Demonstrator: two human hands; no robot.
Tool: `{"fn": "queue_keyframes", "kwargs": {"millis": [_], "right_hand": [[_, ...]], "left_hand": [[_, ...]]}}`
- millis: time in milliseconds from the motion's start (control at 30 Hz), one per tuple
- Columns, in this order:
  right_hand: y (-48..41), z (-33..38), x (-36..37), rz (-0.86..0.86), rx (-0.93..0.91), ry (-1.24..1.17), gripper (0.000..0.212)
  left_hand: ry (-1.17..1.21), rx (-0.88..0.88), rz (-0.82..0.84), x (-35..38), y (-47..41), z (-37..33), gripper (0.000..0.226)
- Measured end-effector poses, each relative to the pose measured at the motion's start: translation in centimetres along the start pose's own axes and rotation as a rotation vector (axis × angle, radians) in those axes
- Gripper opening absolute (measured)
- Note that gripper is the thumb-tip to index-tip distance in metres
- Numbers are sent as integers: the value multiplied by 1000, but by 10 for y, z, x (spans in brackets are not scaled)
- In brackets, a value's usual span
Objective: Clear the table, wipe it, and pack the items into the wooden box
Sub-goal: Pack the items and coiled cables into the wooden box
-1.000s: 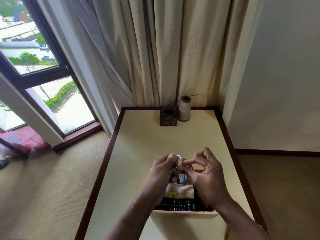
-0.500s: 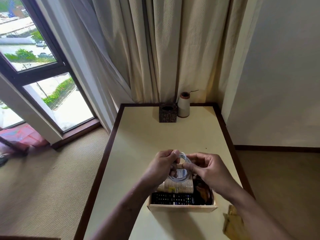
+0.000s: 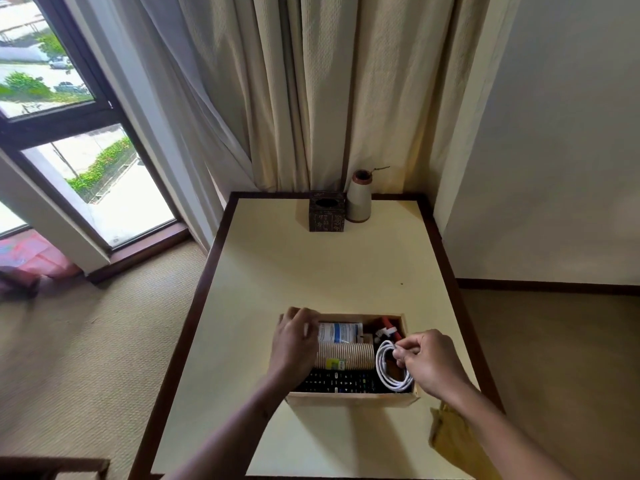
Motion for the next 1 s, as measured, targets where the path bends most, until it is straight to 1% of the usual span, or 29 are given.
{"fn": "queue_keyframes", "kwargs": {"millis": [67, 133, 200, 267, 367, 467, 533, 600, 700, 800, 867, 1000], "right_hand": [[0, -9, 10, -7, -14, 36, 12], [0, -12, 16, -30, -44, 87, 12], [3, -13, 21, -50, -60, 167, 7], [6, -13, 26, -59, -67, 237, 11], [9, -10, 30, -89, -85, 304, 8], [9, -7, 30, -95, -81, 398, 13], [7, -5, 31, -95, -63, 388, 16], [3, -4, 32, -113, -73, 376, 15], [-1, -10, 34, -122, -125, 406, 6], [2, -20, 42, -89, -239, 519, 7], [4, -28, 45, -119, -297, 459, 9], [4, -34, 36, -136, -211, 131, 16]], "left_hand": [[-170, 1, -33, 1, 1, 16, 13], [-233, -28, -29, 3, 1, 27, 20], [-201, -53, 1, 9, 3, 35, 29], [-158, -57, 45, 18, 6, 41, 37], [-114, -50, 77, 27, 10, 47, 48], [-107, -23, 56, 26, 10, 46, 49], [-109, -9, 50, 25, 11, 45, 49], [-111, -9, 49, 24, 12, 44, 49], [-114, -9, 57, 24, 13, 42, 48], [-121, -12, 54, 23, 13, 42, 48], [-124, -12, 56, 21, 14, 41, 49], [-137, -4, 65, 21, 12, 42, 56]]}}
Point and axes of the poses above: each hand's wrist, its own y-axis away from the middle knuckle, its own x-axis out of the palm, z = x × y, the point moved 2 cm from there along -y, towards the middle knuckle, and after that the axes turned 7 degrees about -y, right-handed, at the moved point
